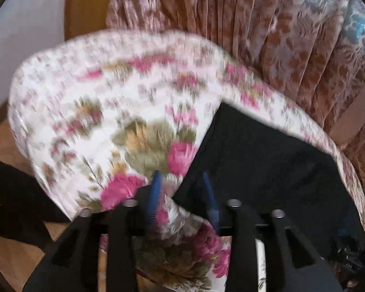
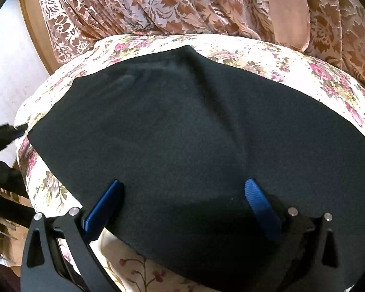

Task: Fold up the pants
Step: 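Open both grippers and hover above the flattened black pants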

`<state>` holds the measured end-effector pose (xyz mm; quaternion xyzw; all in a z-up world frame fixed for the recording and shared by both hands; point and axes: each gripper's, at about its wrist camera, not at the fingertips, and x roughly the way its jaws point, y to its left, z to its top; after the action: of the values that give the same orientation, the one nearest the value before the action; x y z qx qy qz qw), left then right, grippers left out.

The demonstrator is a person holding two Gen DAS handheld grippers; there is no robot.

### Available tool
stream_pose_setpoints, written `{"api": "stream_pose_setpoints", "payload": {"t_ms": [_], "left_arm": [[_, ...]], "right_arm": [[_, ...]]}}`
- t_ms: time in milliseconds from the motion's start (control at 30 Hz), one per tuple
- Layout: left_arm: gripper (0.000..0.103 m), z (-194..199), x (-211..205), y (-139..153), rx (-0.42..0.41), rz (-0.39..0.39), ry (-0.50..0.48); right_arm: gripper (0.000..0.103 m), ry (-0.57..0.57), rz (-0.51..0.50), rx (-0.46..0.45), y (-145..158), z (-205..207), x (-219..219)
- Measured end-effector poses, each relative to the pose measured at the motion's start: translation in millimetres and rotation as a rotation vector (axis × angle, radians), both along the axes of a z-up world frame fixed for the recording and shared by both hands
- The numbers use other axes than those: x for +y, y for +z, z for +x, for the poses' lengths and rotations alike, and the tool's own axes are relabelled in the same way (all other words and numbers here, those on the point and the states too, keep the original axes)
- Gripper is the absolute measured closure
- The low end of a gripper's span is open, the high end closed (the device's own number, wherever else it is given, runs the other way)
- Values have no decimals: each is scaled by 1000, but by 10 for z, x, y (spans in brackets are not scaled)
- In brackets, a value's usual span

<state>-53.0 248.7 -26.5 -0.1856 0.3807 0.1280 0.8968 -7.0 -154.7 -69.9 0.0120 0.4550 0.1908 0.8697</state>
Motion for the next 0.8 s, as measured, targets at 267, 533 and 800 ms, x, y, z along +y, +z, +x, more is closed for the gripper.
{"api": "stream_pose_setpoints", "payload": {"t_ms": [267,533,800], "left_arm": [[63,126,-1056,111,-75,-21,-374],[63,303,-1934,-267,55,26,-582],[63,360,-2044,-228,51,57,-587]], "right_arm": [[2,-65,96,12,241,-51,-326],[2,-240,96,27,237,-184,-973],[2,-336,94,27,197,-216,-1305]]}}
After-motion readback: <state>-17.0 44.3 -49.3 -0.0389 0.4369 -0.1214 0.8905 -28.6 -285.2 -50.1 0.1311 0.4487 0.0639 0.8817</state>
